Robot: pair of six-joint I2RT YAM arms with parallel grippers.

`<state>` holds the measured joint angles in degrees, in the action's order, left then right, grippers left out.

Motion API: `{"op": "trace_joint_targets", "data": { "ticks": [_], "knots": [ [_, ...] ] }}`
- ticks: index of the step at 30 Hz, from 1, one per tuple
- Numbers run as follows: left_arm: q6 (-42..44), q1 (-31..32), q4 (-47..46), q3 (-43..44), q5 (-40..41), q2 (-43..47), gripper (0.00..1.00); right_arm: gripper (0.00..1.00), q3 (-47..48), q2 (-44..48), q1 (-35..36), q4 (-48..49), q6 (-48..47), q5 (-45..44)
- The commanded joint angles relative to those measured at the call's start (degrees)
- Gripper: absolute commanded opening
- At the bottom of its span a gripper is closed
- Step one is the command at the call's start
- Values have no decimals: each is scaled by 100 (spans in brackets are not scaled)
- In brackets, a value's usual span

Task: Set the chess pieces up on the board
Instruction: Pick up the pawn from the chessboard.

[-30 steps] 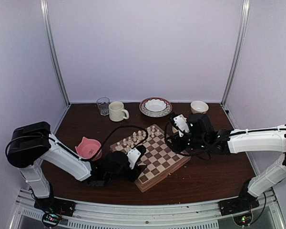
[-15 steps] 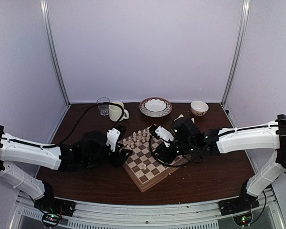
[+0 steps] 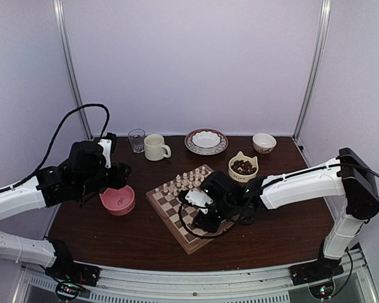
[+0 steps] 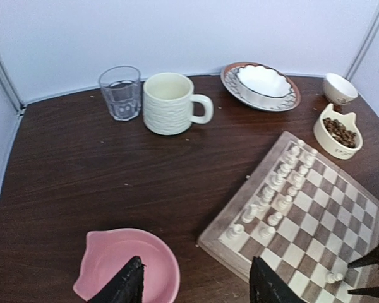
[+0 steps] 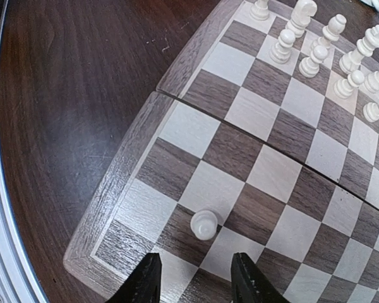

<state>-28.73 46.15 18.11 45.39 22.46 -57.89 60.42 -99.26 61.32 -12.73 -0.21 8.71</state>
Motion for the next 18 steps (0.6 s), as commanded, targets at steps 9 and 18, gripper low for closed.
{"op": "trace_joint_targets", "data": {
  "ticks": [9, 18],
  "knots": [
    [886, -159, -839, -818, 232, 46, 58, 39, 510, -452, 54, -170, -129, -285],
    [922, -168, -810, -800, 57, -66, 58, 32, 658, -634, 59, -227, -146, -387]
  ]
}}
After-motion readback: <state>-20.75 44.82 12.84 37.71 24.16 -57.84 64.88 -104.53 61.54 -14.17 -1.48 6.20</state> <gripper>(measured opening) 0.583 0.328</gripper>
